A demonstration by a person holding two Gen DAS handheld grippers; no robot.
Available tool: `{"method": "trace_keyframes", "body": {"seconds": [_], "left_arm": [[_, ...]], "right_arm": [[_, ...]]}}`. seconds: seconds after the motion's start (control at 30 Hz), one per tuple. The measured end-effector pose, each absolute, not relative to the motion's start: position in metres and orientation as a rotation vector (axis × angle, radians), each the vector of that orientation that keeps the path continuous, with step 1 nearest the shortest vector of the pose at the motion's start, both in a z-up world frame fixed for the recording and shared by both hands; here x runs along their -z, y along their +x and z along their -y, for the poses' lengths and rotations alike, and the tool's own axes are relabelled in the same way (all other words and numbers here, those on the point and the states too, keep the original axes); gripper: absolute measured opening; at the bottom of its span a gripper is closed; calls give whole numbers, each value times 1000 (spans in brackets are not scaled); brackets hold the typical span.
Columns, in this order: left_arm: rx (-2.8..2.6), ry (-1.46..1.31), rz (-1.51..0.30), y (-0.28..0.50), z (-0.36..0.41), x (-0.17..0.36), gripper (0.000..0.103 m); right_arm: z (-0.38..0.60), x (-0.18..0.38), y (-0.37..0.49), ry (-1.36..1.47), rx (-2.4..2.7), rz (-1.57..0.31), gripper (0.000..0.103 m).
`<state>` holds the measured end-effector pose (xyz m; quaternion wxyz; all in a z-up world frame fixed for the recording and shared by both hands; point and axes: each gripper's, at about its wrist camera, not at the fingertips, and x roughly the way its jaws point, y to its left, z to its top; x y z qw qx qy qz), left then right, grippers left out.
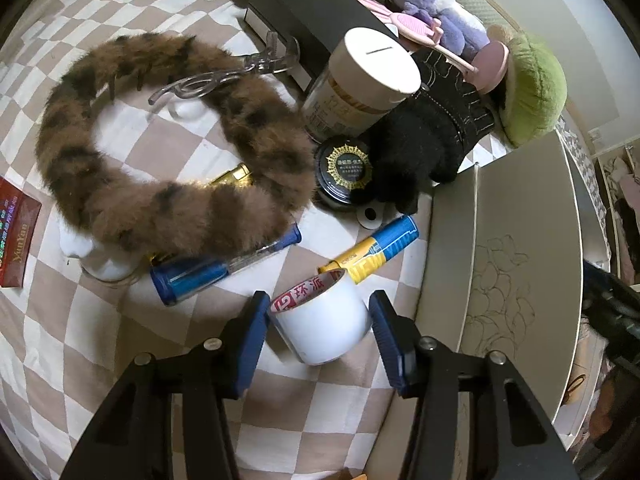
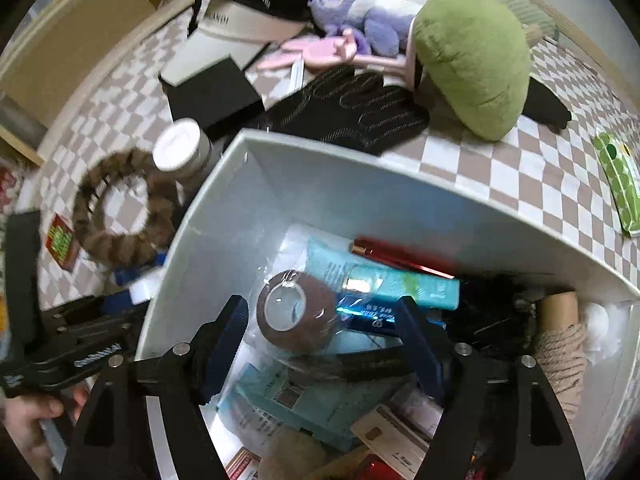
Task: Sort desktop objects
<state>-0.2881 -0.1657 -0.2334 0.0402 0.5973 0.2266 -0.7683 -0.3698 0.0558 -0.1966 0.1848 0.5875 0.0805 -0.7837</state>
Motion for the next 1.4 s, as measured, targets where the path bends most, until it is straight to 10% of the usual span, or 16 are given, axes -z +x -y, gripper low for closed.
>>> {"method": "trace_keyframes", "body": {"seconds": [0.77,1.4], "left_arm": [[2505,1736,-787,-278,162,192,51],[2758,1648,-714,-258,115,118,51]], "right_arm": [[-65,213,-366,1665,2162,-591,76],[-101,187,-380,1674,2257,-134,76]]}}
